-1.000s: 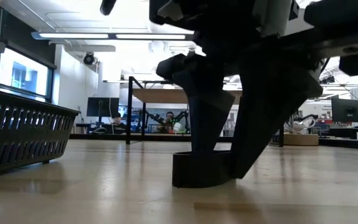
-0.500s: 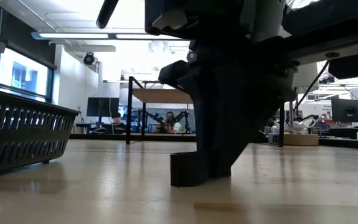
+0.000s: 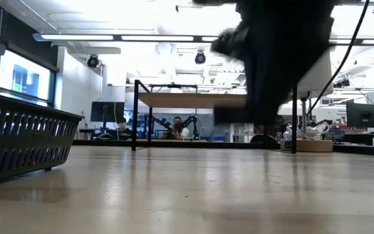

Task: Pick & Place Office Desk Supplies
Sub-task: Put the black rubber band into the right black basket

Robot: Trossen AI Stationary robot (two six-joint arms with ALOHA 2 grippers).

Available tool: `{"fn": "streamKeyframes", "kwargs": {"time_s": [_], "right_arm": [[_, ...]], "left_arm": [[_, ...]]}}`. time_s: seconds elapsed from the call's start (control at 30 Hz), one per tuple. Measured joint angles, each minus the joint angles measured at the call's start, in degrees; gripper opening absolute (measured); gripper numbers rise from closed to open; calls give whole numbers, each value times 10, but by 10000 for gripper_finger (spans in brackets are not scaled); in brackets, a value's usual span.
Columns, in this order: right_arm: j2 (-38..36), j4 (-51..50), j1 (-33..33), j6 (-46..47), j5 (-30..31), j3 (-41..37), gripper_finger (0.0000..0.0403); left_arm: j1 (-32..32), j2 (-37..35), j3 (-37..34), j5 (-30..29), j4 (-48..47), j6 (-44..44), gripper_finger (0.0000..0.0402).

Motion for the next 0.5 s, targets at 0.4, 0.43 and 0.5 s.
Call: {"fn": "streamKeyframes", "kwargs": {"time_s": [0.4,0.43,0.5], "right_arm": [[-148,-117,48,301,96,0,4],[-157,-132,49,336,94,0,4],[-172,-165,55,413,74,0,4]], "left_arm": [[0,2,-7,-33,8,6,149],[0,2,-7,-33,8,6,149],[0,4,-8,-33,8,7,149]]}}
